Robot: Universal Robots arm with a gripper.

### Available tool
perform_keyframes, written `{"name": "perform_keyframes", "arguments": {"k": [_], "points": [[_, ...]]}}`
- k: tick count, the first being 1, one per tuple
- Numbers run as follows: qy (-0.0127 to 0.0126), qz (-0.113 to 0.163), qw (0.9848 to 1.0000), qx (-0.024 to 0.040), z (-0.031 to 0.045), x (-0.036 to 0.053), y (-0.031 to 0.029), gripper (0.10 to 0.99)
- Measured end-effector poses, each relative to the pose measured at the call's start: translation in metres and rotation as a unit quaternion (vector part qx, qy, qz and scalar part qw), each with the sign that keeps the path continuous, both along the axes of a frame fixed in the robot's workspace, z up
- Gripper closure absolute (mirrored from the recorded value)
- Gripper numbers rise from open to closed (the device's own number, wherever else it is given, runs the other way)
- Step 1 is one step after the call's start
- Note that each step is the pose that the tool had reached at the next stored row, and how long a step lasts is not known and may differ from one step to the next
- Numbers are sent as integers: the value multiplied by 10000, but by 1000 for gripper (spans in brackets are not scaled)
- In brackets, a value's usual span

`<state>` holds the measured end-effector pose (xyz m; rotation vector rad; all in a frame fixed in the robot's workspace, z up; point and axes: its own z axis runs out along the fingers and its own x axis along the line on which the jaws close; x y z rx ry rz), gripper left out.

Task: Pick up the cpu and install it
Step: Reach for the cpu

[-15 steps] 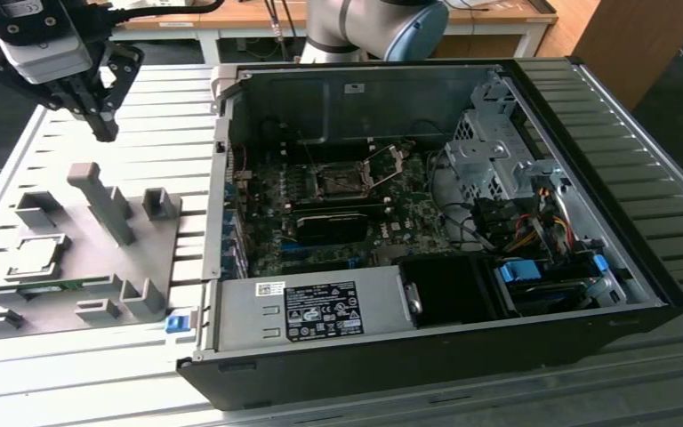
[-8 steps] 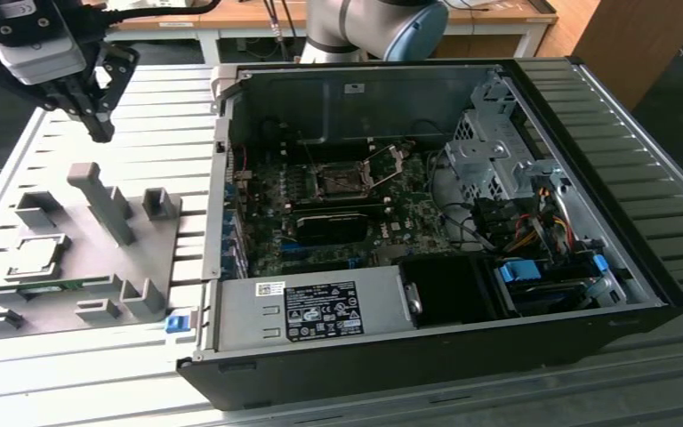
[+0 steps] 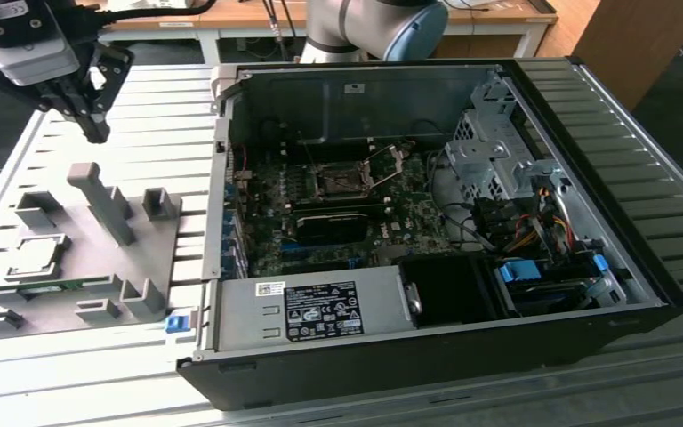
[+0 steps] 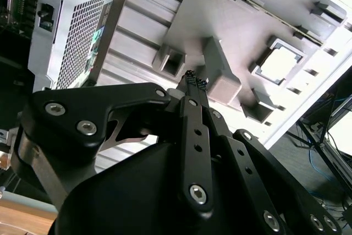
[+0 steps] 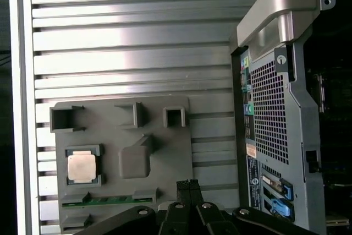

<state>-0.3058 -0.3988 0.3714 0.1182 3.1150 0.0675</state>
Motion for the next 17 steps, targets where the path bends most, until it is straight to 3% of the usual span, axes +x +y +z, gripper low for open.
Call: {"name": "perform_keyframes", "arguments": {"k": [17], "points": [[0,0,10000,0,-18,-105,0,980]]}}
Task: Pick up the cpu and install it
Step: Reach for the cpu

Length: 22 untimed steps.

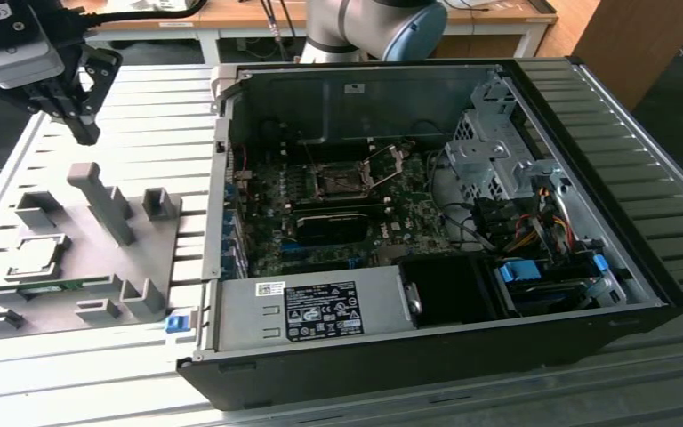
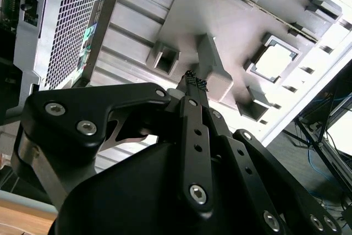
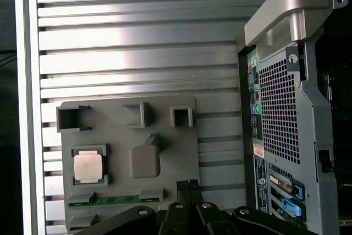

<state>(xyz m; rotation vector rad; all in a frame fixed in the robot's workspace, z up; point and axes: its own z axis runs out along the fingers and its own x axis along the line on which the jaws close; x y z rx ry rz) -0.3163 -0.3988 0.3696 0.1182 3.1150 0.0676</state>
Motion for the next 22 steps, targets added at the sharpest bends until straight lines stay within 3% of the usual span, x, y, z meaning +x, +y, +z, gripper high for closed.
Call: {"name": "perform_keyframes", "arguments": {"k": [22], "points": [[2,1,10000,0,-24,-146,0,980]]}}
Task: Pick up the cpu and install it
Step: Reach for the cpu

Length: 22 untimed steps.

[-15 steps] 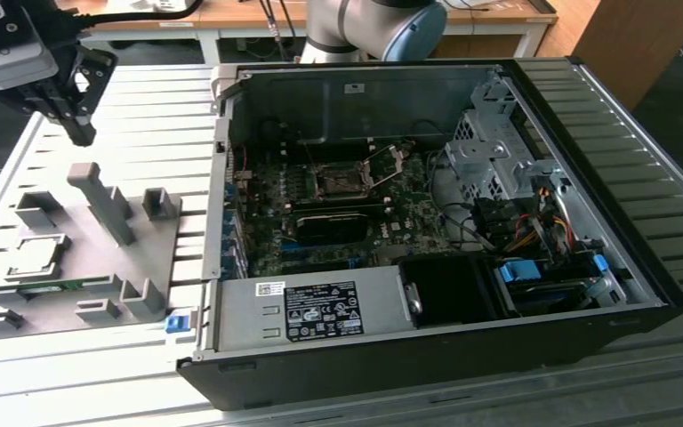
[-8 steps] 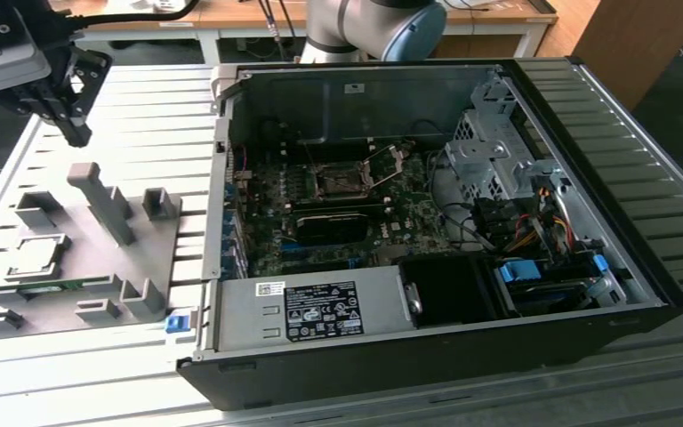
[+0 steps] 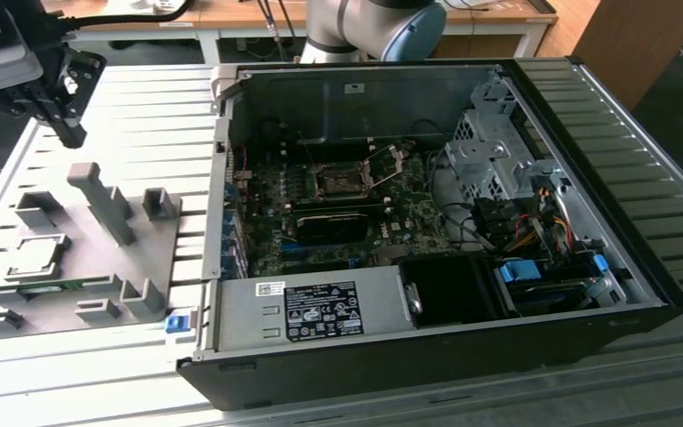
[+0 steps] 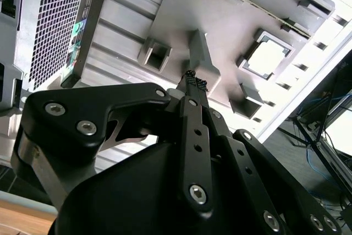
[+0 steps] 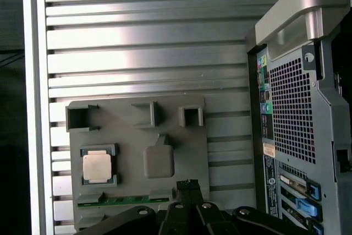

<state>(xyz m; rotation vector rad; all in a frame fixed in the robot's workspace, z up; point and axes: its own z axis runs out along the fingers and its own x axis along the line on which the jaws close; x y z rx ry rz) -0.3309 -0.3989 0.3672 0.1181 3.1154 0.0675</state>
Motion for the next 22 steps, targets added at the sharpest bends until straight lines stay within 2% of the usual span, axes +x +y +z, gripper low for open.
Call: {"name": "perform_keyframes", "arguments": {"k": [4,14,22], "points": [[1,0,10000,0,-7,-33,0,980],[2,-1,10000,0,-36,-196,0,980],[1,0,10000,0,-53,-279,0,980]]}}
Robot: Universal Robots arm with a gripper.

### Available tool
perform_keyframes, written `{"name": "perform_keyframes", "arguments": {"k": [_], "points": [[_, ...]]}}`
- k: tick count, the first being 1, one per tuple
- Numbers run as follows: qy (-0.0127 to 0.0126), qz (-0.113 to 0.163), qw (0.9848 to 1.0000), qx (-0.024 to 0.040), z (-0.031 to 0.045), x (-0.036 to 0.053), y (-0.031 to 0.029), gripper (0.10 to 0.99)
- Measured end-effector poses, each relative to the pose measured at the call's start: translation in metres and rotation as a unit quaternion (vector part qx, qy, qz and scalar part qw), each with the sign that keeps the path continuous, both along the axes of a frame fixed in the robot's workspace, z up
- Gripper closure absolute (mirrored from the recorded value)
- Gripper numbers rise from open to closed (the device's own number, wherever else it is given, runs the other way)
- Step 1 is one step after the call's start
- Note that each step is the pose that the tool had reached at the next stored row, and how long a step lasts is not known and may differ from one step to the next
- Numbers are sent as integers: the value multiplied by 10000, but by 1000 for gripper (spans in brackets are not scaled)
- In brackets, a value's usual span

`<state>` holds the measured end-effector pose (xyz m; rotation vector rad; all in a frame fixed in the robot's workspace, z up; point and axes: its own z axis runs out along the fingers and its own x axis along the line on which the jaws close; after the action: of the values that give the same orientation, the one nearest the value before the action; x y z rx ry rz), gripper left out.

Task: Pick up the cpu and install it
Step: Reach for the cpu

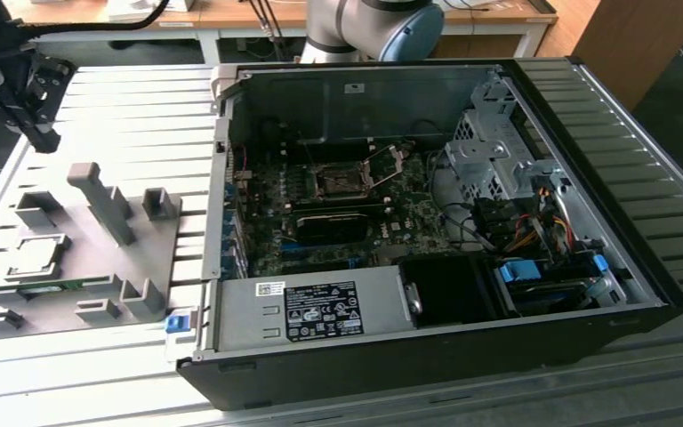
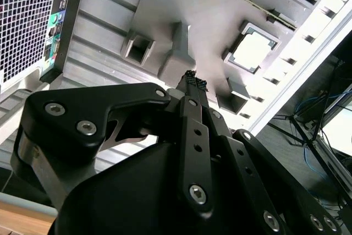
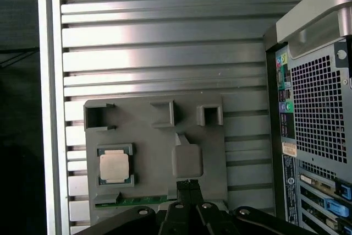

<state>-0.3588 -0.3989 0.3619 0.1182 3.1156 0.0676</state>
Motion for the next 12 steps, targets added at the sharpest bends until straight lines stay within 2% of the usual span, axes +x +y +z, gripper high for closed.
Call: {"name": "perform_keyframes", "arguments": {"k": [12], "points": [[0,0,10000,0,-21,-129,0,980]]}}
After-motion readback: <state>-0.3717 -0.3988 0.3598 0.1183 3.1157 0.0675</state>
